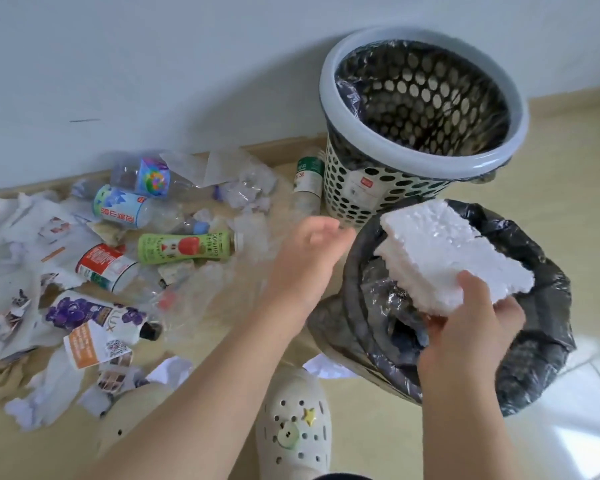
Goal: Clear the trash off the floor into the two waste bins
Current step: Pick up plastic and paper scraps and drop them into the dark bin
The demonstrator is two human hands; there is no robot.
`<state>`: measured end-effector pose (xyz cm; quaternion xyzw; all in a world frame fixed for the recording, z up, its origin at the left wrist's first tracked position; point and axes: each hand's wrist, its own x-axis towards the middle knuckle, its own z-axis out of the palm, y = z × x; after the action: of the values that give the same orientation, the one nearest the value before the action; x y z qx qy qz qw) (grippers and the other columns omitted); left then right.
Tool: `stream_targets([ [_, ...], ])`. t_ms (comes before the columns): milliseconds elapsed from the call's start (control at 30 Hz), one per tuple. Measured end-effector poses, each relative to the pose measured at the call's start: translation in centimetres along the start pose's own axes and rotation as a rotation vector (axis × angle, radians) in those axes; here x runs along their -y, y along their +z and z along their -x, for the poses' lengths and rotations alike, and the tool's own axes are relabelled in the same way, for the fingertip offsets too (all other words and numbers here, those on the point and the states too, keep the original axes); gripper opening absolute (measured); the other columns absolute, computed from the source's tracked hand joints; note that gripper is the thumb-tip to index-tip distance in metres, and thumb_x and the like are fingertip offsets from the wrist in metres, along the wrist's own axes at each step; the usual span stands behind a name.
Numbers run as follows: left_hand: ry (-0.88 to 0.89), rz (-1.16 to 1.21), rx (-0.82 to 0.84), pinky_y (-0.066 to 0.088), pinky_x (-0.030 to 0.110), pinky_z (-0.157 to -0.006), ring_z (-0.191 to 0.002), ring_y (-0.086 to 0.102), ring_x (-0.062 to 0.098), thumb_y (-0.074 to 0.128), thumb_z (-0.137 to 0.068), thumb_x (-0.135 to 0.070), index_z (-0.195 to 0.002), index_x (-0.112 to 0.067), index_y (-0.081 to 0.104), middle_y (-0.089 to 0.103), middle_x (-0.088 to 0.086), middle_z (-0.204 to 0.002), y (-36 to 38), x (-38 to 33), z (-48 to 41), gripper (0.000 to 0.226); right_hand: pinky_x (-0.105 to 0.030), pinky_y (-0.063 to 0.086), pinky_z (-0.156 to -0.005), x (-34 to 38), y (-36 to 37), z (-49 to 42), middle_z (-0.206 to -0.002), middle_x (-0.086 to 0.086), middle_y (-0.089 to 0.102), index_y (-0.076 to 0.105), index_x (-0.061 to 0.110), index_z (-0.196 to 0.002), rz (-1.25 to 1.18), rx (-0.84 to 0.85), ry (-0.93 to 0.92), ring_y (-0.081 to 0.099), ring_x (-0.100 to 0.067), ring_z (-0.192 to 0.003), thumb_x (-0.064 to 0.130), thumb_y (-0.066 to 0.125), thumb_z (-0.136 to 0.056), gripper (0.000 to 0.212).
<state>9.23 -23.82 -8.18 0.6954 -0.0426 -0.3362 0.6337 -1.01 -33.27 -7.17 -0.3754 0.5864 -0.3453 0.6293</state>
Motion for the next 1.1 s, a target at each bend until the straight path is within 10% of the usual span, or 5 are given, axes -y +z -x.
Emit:
stream_targets([
  [167, 0.083, -0.215, -0.003, 0.042, 0.020, -0.082, -0.095, 0.053, 0.001, 0.059, -0.087, -0.026, -0.101, -0.029, 0.053, 0.055, -0.016, -0.100, 1.3, 1.5, 0.1, 0.016, -0.020, 0.042, -0.069, -0.5, -2.0, -1.9, -0.104, 0.012, 0.045, 0.025, 0.022, -0.138, 0.278, -0.088, -0.191, 0.048, -0.006, -0.079, 0.007, 0.048, -0.088, 0.057],
  [300, 0.090, -0.327, 0.054, 0.039, 0.013, -0.080, -0.098, 0.053, 0.005, 0.059, -0.087, -0.023, -0.101, -0.030, 0.054, 0.057, -0.011, -0.107, 1.4, 2.4, 0.5, 0.017, -0.053, 0.033, -0.101, -1.9, -2.3, -2.9, -0.138, -0.007, 0.039, 0.020, 0.037, -0.141, 0.754, -0.059, -0.254, 0.048, -0.032, -0.096, 0.012, 0.046, -0.085, 0.067],
  [533, 0.081, -0.311, 0.082, 0.035, 0.006, -0.065, -0.077, 0.051, -0.005, 0.057, -0.087, -0.017, -0.097, -0.033, 0.053, 0.054, -0.018, -0.100, 0.8, 2.6, 0.7, 0.018, -0.049, 0.015, -0.109, -4.7, -0.7, -4.4, -0.153, -0.005, 0.020, 0.013, 0.033, -0.146, 1.323, 0.156, -0.093, 0.025, -0.034, -0.133, 0.014, 0.037, -0.089, 0.065],
  [833, 0.046, -0.309, 0.077, 0.040, 0.016, -0.069, -0.081, 0.051, -0.006, 0.052, -0.091, -0.028, -0.100, -0.036, 0.051, 0.050, -0.021, -0.106, -2.3, 1.6, 1.3, 0.012, -0.050, 0.007, -0.112, -3.6, 1.6, -1.8, -0.156, -0.006, 0.015, 0.029, 0.020, -0.143, 1.121, -0.092, -0.522, 0.009, -0.030, -0.143, 0.019, 0.056, -0.084, 0.065],
  [1100, -0.006, -0.211, -0.233, 0.048, 0.032, -0.084, -0.088, 0.060, 0.010, 0.057, -0.088, -0.020, -0.080, -0.037, 0.055, 0.060, -0.015, -0.084, -10.5, 2.6, 1.7, 0.018, -0.053, 0.028, -0.101, -6.3, 8.2, 6.4, -0.127, -0.009, 0.057, 0.062, 0.009, -0.111, 0.884, 0.296, -0.983, 0.041, -0.035, -0.127, 0.020, 0.052, -0.081, 0.033],
])
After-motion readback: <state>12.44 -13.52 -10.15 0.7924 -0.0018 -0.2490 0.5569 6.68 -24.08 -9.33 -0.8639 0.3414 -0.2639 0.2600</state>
